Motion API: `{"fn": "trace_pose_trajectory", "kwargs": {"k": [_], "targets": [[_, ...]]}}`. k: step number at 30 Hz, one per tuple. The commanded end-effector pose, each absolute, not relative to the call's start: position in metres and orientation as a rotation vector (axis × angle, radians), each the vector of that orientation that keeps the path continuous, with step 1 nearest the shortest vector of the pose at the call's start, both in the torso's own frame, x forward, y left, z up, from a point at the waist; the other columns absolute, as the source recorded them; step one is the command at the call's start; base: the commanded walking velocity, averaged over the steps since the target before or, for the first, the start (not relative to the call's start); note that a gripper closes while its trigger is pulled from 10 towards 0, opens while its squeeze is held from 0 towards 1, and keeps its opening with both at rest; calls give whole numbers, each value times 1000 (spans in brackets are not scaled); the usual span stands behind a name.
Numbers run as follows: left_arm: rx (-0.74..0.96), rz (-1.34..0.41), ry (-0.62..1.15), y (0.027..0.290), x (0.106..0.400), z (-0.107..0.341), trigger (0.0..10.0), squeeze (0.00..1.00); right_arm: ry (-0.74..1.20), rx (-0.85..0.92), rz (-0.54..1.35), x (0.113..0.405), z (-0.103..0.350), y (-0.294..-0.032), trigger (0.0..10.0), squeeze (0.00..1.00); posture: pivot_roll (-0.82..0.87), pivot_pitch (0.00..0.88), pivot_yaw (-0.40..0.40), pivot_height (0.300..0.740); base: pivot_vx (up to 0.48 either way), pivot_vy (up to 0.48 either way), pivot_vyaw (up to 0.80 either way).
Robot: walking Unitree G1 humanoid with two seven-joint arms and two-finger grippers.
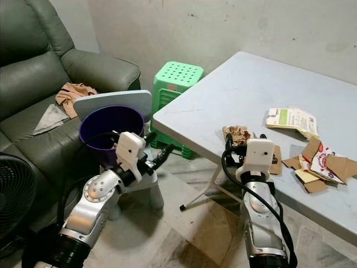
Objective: Picking trash to rubbish bin
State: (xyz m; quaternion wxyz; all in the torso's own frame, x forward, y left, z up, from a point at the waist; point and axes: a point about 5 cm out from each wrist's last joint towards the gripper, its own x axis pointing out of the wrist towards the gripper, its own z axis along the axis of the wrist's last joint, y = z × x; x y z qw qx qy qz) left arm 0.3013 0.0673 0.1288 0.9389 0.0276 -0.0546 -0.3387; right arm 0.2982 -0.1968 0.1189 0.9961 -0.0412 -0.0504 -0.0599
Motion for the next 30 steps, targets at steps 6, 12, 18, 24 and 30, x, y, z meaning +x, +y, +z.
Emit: {"fn": "trace_pose_trajectory", "kwargs": {"k": [6, 12, 18, 24, 30], "targets": [[63, -708, -132, 66, 299, 133, 10000, 0, -41, -78, -132, 295, 108, -200, 10000, 0, -66, 61, -27, 740, 0, 0, 0], [62, -759, -110, 58, 288, 125, 10000, 0, 81, -115, -132, 293, 88, -206, 10000, 0, -70, 63, -25, 740, 0, 0, 0], [57, -772, -110, 55, 284, 125, 10000, 0, 102, -94, -152, 290, 84, -209, 10000, 0, -69, 69, -27, 740, 0, 0, 0], [60, -779, -111, 54, 283, 126, 10000, 0, 81, -55, -176, 294, 88, -213, 10000, 0, -65, 75, -28, 740, 0, 0, 0], [63, -778, -112, 55, 283, 127, 10000, 0, 86, -40, -213, 300, 92, -217, 2706, 0, -62, 83, -22, 740, 0, 0, 0]]}}
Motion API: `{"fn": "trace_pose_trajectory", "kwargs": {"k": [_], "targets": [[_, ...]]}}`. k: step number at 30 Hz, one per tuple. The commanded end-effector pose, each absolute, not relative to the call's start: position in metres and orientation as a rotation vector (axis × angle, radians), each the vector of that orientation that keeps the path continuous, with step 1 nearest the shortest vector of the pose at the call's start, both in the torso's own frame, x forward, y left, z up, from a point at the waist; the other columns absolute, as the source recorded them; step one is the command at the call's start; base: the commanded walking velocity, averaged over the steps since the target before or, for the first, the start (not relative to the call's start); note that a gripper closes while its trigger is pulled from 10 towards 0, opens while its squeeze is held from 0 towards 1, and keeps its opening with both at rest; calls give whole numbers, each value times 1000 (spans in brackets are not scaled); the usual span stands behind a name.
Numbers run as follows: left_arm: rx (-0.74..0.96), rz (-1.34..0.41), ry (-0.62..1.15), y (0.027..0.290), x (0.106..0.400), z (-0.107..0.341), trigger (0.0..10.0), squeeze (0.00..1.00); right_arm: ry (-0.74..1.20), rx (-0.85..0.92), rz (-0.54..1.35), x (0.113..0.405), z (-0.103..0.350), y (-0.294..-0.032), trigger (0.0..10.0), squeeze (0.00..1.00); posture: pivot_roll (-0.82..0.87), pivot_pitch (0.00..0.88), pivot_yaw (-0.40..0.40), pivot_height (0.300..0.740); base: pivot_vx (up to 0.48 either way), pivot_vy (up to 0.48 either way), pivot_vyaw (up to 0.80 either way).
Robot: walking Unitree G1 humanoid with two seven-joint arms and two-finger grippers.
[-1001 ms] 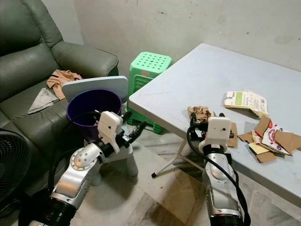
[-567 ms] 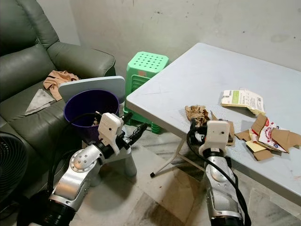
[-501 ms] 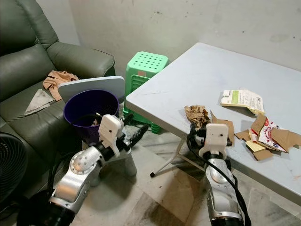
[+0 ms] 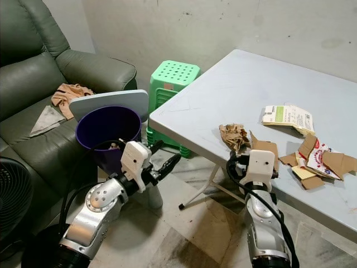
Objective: Picking trash to rubbish bin
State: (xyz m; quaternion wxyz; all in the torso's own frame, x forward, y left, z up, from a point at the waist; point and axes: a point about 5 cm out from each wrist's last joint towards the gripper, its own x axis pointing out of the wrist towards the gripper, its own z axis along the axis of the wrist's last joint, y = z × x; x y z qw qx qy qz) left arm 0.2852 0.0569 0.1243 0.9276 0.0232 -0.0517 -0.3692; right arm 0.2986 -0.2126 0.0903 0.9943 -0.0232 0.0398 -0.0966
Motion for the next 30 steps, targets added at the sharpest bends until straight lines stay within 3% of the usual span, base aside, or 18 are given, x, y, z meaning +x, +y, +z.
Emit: {"fn": "trace_pose_trajectory", "kwargs": {"k": [1, 30], "targets": [[64, -777, -112, 55, 284, 127, 10000, 0, 85, -36, -221, 302, 92, -218, 0, 0, -60, 86, -21, 740, 0, 0, 0], [70, -759, -114, 57, 285, 131, 10000, 0, 92, -35, -260, 308, 89, -220, 0, 0, -40, 98, -20, 740, 0, 0, 0]]}}
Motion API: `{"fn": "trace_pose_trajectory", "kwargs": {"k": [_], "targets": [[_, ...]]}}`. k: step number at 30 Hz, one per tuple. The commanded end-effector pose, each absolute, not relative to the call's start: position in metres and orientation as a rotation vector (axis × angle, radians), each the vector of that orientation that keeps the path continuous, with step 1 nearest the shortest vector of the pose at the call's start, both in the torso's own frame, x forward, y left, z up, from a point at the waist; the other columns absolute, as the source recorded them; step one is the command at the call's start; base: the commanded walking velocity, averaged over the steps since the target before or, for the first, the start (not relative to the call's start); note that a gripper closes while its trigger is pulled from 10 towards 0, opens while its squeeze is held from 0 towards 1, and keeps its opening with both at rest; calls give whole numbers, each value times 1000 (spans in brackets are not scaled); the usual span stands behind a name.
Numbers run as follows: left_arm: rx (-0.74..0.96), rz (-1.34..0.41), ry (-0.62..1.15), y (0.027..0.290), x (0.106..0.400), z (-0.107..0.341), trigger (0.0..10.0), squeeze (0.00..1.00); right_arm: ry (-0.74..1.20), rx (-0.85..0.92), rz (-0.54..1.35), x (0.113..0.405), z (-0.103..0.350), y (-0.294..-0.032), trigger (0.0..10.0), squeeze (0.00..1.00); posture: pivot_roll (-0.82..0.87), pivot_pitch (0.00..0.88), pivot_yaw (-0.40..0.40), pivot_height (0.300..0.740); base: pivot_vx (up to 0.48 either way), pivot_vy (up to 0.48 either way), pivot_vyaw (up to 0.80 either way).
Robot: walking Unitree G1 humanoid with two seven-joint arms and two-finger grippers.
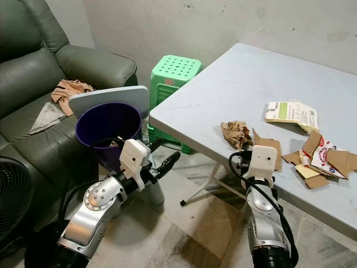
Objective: Picking trash to rubbish bin
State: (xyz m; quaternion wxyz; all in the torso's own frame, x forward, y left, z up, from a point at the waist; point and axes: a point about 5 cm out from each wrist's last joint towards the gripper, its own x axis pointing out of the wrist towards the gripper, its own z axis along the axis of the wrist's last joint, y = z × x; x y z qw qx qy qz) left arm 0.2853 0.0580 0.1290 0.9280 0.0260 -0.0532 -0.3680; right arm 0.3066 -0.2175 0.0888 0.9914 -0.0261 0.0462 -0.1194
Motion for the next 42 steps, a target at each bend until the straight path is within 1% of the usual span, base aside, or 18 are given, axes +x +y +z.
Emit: {"fn": "trace_pose_trajectory", "kwargs": {"k": [1, 16, 24, 25, 27, 28, 29, 32, 36, 39, 40, 42], "targets": [[70, -759, -114, 57, 285, 131, 10000, 0, 92, -31, -260, 308, 89, -220, 0, 0, -40, 98, -20, 740, 0, 0, 0], [72, -766, -117, 55, 286, 131, 10000, 0, 80, -37, -256, 310, 91, -220, 0, 0, -43, 75, -22, 740, 0, 0, 0], [73, -771, -121, 54, 287, 132, 10000, 0, 65, -34, -279, 309, 93, -224, 0, 0, -47, 60, -23, 740, 0, 0, 0], [79, -766, -126, 55, 289, 133, 10000, 0, 56, -27, -299, 309, 95, -227, 1137, 0, -49, 57, -23, 740, 0, 0, 0], [81, -763, -128, 56, 290, 133, 10000, 0, 52, -28, -303, 309, 95, -228, 1137, 0, -51, 56, -21, 740, 0, 0, 0], [81, -757, -131, 58, 292, 134, 10000, 0, 42, -30, -304, 309, 97, -228, 10000, 0, -51, 54, -21, 740, 0, 0, 0], [81, -757, -131, 58, 292, 134, 10000, 0, 42, -30, -304, 309, 97, -228, 10000, 0, -51, 54, -21, 740, 0, 0, 0], [95, -703, -149, 69, 305, 142, 10000, 0, -21, -23, -322, 310, 107, -233, 10000, 0, -55, 51, -21, 740, 0, 0, 0], [86, -661, -158, 78, 312, 147, 10000, 0, -89, -16, -297, 309, 116, -233, 10000, 0, -57, 49, -19, 740, 0, 0, 0], [71, -620, -172, 87, 318, 152, 10000, 0, -161, -22, -249, 307, 125, -229, 10000, 0, -59, 46, -17, 740, 0, 0, 0], [64, -594, -182, 94, 320, 155, 10000, 0, -191, -17, -228, 306, 129, -226, 10000, 0, -59, 46, -18, 740, 0, 0, 0], [62, -582, -187, 97, 322, 157, 10000, 0, -198, -16, -220, 306, 131, -224, 10000, 0, -61, 44, -19, 740, 0, 0, 0]]}}
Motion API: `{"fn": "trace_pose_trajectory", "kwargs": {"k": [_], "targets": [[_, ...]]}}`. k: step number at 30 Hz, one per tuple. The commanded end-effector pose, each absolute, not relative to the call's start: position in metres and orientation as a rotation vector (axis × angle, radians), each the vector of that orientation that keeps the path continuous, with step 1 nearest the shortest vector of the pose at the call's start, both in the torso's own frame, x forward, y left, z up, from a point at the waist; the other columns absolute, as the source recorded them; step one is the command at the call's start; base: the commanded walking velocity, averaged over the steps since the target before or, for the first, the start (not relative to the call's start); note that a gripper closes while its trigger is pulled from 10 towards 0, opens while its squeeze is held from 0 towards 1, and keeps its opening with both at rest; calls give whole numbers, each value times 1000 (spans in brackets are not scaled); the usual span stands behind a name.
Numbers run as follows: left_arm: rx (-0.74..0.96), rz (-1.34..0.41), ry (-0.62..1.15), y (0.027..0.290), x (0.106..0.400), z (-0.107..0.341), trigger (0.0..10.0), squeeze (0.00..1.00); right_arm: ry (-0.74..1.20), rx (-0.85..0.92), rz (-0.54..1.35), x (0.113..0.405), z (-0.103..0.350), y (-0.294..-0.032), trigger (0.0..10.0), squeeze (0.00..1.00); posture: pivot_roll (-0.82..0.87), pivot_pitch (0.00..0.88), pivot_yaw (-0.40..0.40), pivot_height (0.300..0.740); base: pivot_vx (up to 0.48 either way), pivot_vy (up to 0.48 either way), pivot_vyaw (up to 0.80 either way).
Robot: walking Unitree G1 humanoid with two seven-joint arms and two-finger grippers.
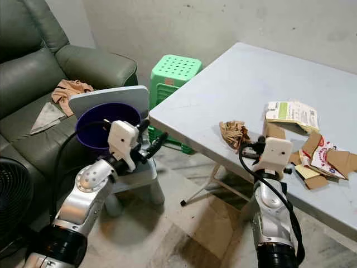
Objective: Picking trash to rubbish bin
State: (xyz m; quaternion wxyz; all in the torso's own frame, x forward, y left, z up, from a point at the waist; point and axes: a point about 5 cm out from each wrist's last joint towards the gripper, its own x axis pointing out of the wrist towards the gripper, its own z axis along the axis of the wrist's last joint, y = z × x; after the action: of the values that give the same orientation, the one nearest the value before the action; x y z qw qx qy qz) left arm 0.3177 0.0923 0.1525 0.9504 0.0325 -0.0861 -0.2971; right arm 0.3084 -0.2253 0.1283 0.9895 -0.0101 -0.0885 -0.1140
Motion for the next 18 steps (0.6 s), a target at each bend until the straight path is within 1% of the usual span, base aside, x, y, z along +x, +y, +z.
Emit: {"fn": "trace_pose_trajectory", "kwargs": {"k": [1, 3, 4, 5, 7, 8, 11, 13, 18], "targets": [[46, -555, -193, 103, 324, 159, 10000, 0, -208, -17, -212, 305, 132, -223, 10000, 0, -62, 46, -18, 740, 0, 0, 0], [4, -490, -195, 115, 327, 160, 10000, 0, -215, -12, -182, 302, 133, -219, 10000, 0, -62, 49, -22, 740, 0, 0, 0], [4, -490, -195, 115, 327, 160, 10000, 0, -215, -12, -182, 302, 133, -219, 10000, 0, -62, 49, -22, 740, 0, 0, 0], [-1, -458, -194, 121, 328, 160, 10000, 0, -221, -1, -161, 301, 133, -216, 10000, 0, -62, 50, -23, 740, 0, 0, 0], [36, -388, -202, 130, 330, 160, 10000, 0, -227, -1, -133, 299, 134, -211, 10000, 0, -62, 55, -25, 740, 0, 0, 0], [24, -316, -199, 140, 333, 161, 10000, 0, -226, -6, -111, 296, 133, -207, 10000, 0, -60, 58, -28, 740, 0, 0, 0], [-12, -288, -202, 145, 335, 163, 10000, 0, -223, -14, -97, 295, 132, -203, 10000, 0, -55, 60, -30, 740, 0, 0, 0], [-64, -257, -201, 150, 337, 165, 10000, 0, -218, -17, -80, 295, 131, -199, 10000, 0, -54, 61, -31, 740, 0, 0, 0], [-72, -222, -217, 152, 339, 167, 10000, 0, -222, -23, -64, 296, 133, -192, 10000, 0, -50, 48, -29, 740, 0, 0, 0]]}}
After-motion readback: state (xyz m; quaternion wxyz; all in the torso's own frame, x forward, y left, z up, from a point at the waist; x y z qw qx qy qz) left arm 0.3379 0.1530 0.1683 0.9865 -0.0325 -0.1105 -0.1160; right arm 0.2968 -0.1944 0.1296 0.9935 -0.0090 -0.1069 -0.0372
